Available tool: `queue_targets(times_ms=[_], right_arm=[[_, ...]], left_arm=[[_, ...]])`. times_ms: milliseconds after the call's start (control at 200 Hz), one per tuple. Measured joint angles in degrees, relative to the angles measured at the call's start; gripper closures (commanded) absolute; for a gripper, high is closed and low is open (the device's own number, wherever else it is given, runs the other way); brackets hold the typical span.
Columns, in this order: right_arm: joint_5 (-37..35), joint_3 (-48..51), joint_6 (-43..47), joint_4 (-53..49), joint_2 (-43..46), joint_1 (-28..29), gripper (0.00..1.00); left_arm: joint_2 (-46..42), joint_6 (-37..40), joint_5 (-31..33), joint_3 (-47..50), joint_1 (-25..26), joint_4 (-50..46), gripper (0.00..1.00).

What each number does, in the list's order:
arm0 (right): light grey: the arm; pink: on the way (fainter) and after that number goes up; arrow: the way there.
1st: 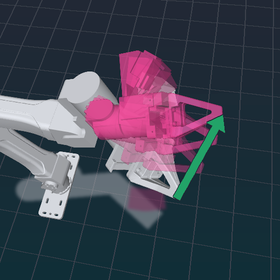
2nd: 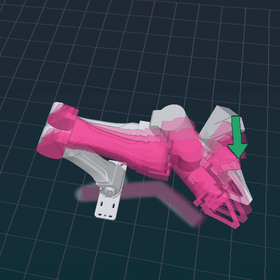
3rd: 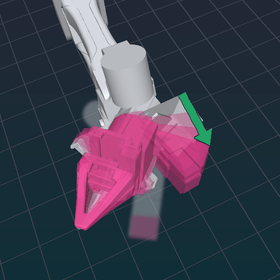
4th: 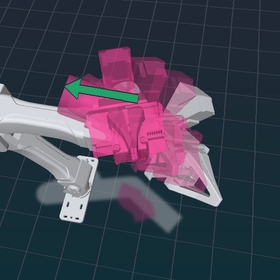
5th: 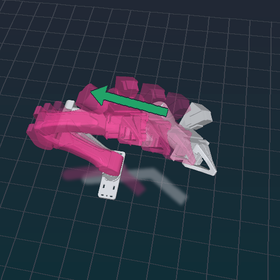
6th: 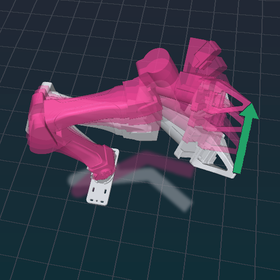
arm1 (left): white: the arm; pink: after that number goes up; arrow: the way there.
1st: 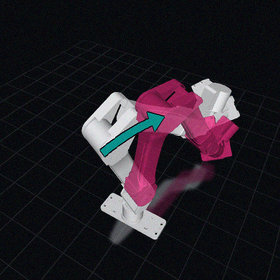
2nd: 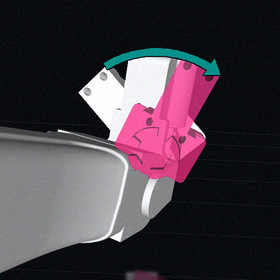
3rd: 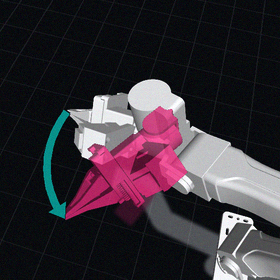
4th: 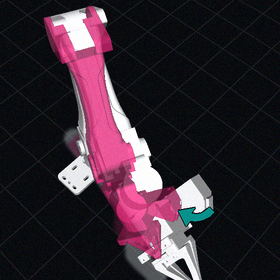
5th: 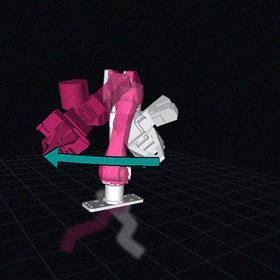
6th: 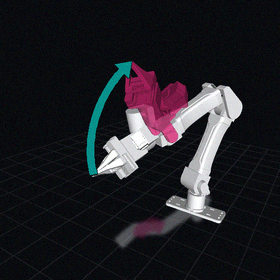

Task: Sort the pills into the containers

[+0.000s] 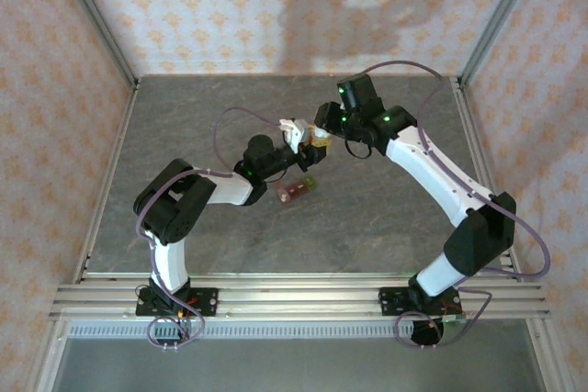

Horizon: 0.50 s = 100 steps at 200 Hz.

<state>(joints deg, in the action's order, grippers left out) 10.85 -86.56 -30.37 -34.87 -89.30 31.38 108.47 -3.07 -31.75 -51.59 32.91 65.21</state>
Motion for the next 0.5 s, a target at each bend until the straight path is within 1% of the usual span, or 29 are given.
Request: queue_targets(times_ms=[95,195,270,395,450,500], right_arm=[[-0.61,-0.04,-1.81,-0.02,0.00,0.28,0.50],[-0.59,-0.72,-2.38,-0.57,0.00,0.48,0.34],[-0.35,-1.51,-2.45,-0.68,0.09,0.28,0.27],[0.28,-1.86,-1.64,-0.70,1.95,-1.70,0.18],[0.50,-1.86,-1.16,-0.70,3.37,-3.13,0.16],[1.01,-2.01,-0.39,-0.68,4.59,-4.48,0.17]], left_arm=[[0.00,-0.04,0.02,0.00,0.00,0.22,1.00],[0.00,-0.11,0.02,0.00,0.00,1.09,1.00],[0.00,-0.13,0.02,0.00,0.00,1.84,1.00],[0.00,-0.13,0.02,0.00,0.00,2.36,1.00],[0.00,-0.13,0.02,0.00,0.00,2.38,1.00],[0.00,-0.13,0.02,0.00,0.00,2.36,1.00]])
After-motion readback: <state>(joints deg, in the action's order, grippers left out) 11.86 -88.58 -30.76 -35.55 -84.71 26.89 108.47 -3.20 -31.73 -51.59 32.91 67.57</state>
